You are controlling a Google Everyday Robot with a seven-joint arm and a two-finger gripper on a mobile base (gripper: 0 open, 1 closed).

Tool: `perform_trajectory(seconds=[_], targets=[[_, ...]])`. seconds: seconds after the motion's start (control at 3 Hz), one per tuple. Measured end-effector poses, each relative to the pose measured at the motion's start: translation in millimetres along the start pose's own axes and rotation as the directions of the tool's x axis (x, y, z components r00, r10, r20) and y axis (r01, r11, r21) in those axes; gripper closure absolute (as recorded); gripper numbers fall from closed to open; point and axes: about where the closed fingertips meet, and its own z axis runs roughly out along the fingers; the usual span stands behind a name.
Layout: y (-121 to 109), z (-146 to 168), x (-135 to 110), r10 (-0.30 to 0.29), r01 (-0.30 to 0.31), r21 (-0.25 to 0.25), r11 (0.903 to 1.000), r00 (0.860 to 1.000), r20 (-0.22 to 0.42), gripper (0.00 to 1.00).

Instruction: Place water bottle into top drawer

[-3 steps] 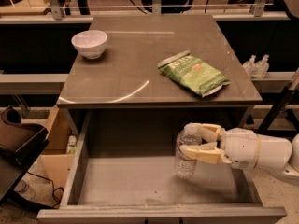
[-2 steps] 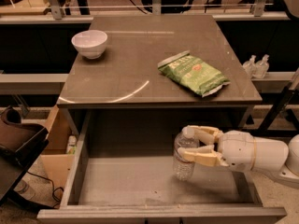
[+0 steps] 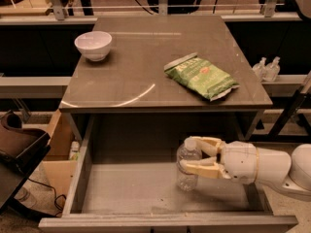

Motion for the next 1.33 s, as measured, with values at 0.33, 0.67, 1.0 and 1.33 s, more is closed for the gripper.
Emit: perform_trajectory(seconds=[0.33,0.67,1.0,1.33], targets=[[-7,5,24,0.000,0.001,-0.009,1.0000,1.000,0.016,1.00],[-7,6,33,0.001,-0.001,-0.011,0.9999,1.000,0.025,1.00],[-5,8,41,0.010,-0.010,-0.015,0.9998,0.999,0.035,1.00],[-5,8,41,0.013,-0.013,-0.017,0.9998,0.999,0.037,1.00]])
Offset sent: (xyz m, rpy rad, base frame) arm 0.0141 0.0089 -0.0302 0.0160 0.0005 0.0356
